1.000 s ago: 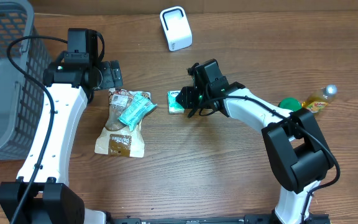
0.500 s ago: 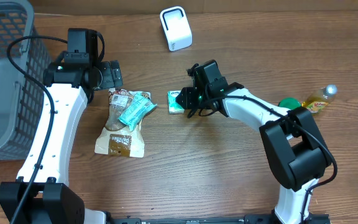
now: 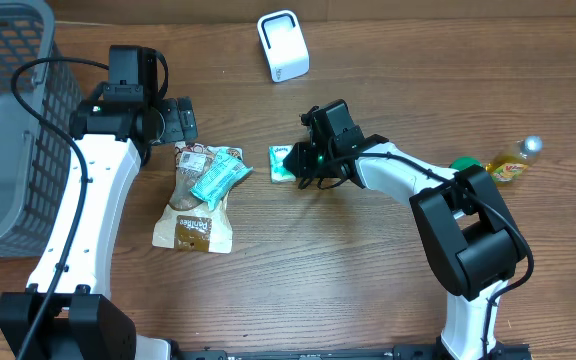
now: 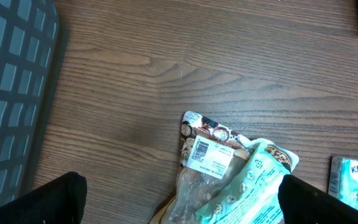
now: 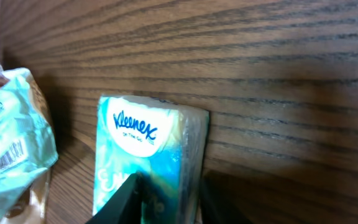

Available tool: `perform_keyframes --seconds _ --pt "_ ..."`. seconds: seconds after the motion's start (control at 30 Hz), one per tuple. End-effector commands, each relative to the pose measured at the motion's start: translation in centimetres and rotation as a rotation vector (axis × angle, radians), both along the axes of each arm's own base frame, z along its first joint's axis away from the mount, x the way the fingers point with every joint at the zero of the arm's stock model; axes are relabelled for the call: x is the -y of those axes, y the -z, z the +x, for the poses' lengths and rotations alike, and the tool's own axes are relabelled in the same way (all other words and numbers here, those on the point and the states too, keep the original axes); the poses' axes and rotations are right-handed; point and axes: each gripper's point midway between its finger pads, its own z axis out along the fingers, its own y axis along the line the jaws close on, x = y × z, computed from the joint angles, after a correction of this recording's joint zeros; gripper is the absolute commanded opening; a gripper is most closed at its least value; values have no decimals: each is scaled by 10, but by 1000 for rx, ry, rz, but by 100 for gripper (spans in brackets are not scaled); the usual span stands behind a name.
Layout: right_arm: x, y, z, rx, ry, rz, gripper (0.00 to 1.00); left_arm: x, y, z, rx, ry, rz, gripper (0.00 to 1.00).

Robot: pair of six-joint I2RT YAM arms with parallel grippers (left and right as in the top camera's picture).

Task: Scan the item barcode
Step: 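Close the right gripper on the Kleenex tissue pack, then lift the tissue pack and carry it right with the right gripper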

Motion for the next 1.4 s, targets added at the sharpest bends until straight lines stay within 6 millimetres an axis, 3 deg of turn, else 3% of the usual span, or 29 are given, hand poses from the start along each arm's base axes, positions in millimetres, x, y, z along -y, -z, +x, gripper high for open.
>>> perform_keyframes --seconds 0.0,0.07,0.17,0.37,0.43,0.57,0.7,0.8,0.93,1.07,1.37 --pt "-3 9 -7 -34 -7 7 23 -4 -6 1 16 -1 17 100" --pt "-2 9 -7 -34 -6 7 19 -4 -6 1 16 -1 17 100" --pt "-1 9 -7 -34 -4 7 4 -4 -6 1 16 -1 17 100" --pt "12 5 -10 -140 60 60 4 -4 -6 1 16 -1 17 100" --pt "11 -16 -13 -154 -4 164 4 -4 -6 1 16 -1 17 99" --pt "18 -78 -14 -107 -165 432 4 -4 -6 1 16 -1 17 100" --pt "40 -156 -28 -20 -360 749 4 -4 -6 1 16 -1 17 99" --pt "60 -195 -39 19 -453 920 4 -4 -6 1 16 -1 17 100" --pt "77 -206 -41 10 -423 957 4 -4 -6 1 16 -1 17 100" --pt "80 -217 -53 19 -417 957 4 -4 -6 1 16 -1 17 99" --pt "84 -290 -93 197 -506 926 4 -4 -6 1 16 -1 17 100"
